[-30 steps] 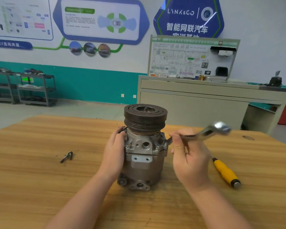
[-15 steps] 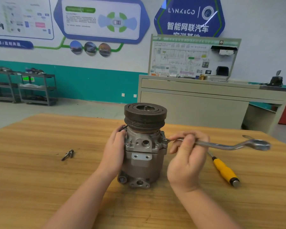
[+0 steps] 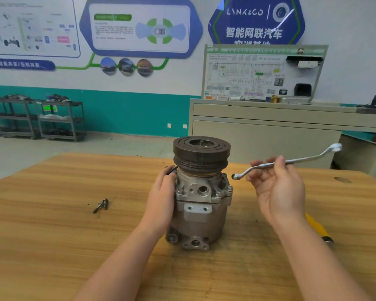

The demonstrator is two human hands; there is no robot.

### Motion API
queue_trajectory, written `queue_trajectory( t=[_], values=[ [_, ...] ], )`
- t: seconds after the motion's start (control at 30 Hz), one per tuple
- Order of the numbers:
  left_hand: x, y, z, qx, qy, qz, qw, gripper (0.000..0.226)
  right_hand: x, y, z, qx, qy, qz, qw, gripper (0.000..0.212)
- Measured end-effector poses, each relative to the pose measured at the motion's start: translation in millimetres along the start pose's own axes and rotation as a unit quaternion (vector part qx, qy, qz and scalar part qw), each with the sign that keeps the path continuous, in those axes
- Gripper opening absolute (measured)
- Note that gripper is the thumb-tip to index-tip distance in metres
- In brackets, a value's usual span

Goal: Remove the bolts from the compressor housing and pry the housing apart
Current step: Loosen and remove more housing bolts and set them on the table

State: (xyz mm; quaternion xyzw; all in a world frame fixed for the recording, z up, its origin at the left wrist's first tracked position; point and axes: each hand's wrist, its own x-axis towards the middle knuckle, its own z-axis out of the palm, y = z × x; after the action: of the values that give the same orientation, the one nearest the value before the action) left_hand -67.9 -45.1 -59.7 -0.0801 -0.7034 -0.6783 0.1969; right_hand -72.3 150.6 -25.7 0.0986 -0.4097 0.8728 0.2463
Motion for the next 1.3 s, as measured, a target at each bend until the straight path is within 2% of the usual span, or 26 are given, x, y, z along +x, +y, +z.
queue_trajectory(
  t=[0.1,0.23,0.33,0.4,0.47,0.53,0.57,0.63,0.7,0.77,0.83,0.9,0.97,1.0,1.07,1.13,1.2,1.3],
  values=[
    [1.7,-2.9,-1.5,-0.001,-0.003,-0.007,1.0,0.026,-12.0,-0.5,-0.1,-0.122,-0.035,-0.113,0.985,0.025],
    [1.4,-4.2,-1.6,-0.004,-0.002,-0.014,1.0,0.026,-24.6,1.6,4.2,-0.197,-0.074,-0.178,0.961,0.036],
    [1.0,-3.4,-0.4,-0.004,0.0,-0.018,1.0,0.025,-30.7,5.4,4.7,-0.25,-0.094,-0.253,0.93,0.029],
    [1.4,-3.1,-0.6,-0.002,0.0,-0.02,1.0,0.024,-33.7,5.6,1.9,-0.309,-0.137,-0.349,0.874,0.022],
    [2.4,-4.7,-1.5,0.002,-0.001,-0.018,1.0,0.022,-36.5,7.6,-0.4,-0.39,-0.208,-0.442,0.781,0.026],
    [4.7,-7.9,-1.4,-0.021,0.003,-0.03,0.999,0.018,-40.1,10.7,2.9,-0.431,-0.284,-0.492,0.701,0.013],
    [5.3,-8.2,-1.3,-0.031,0.005,-0.039,0.999,0.018,-41.9,12.9,4.9,-0.441,-0.302,-0.504,0.678,0.011],
    [6.0,-7.8,-1.0,-0.043,0.008,-0.048,0.998,0.019,-43.3,17.7,7.0,-0.45,-0.309,-0.512,0.663,0.016],
    [6.0,-7.4,-1.1,-0.036,0.008,-0.043,0.998,0.022,-42.6,19.5,5.2,-0.443,-0.292,-0.522,0.668,0.02],
    [4.7,-5.7,-1.4,-0.008,0.005,-0.027,1.0,0.027,-40.7,19.7,1.9,-0.417,-0.261,-0.505,0.709,0.036],
    [3.4,-3.6,-1.2,-0.008,0.009,-0.029,1.0,0.028,-41.2,18.7,2.5,-0.338,-0.218,-0.445,0.8,0.039],
    [2.7,-2.4,-1.2,-0.013,0.007,-0.033,0.999,0.027,-41.1,18.3,6.0,-0.221,-0.147,-0.359,0.895,0.027],
    [2.4,-2.2,-1.4,-0.015,0.004,-0.032,0.999,0.028,-34.3,16.5,7.6,-0.09,-0.045,-0.216,0.971,0.019],
    [2.3,-2.3,-1.5,-0.018,0.004,-0.031,0.999,0.028,-28.5,14.7,6.3,-0.03,-0.003,-0.123,0.992,0.018],
    [1.7,-1.5,-1.5,-0.02,0.004,-0.033,0.999,0.027,-16.5,9.7,0.7,0.057,0.041,0.062,0.996,0.021],
    [1.2,-0.6,-1.6,-0.018,0.002,-0.033,0.999,0.027,-7.8,4.3,-4.1,0.115,0.052,0.172,0.977,0.024],
    [1.6,-0.4,-1.6,-0.013,0.001,-0.032,0.999,0.027,-3.3,-0.1,-5.7,0.139,0.049,0.17,0.974,0.026],
    [1.7,-1.2,-1.2,-0.01,0.002,-0.025,1.0,0.026,-6.2,-5.3,-0.7,0.049,0.019,0.043,0.998,0.024]
  ],
)
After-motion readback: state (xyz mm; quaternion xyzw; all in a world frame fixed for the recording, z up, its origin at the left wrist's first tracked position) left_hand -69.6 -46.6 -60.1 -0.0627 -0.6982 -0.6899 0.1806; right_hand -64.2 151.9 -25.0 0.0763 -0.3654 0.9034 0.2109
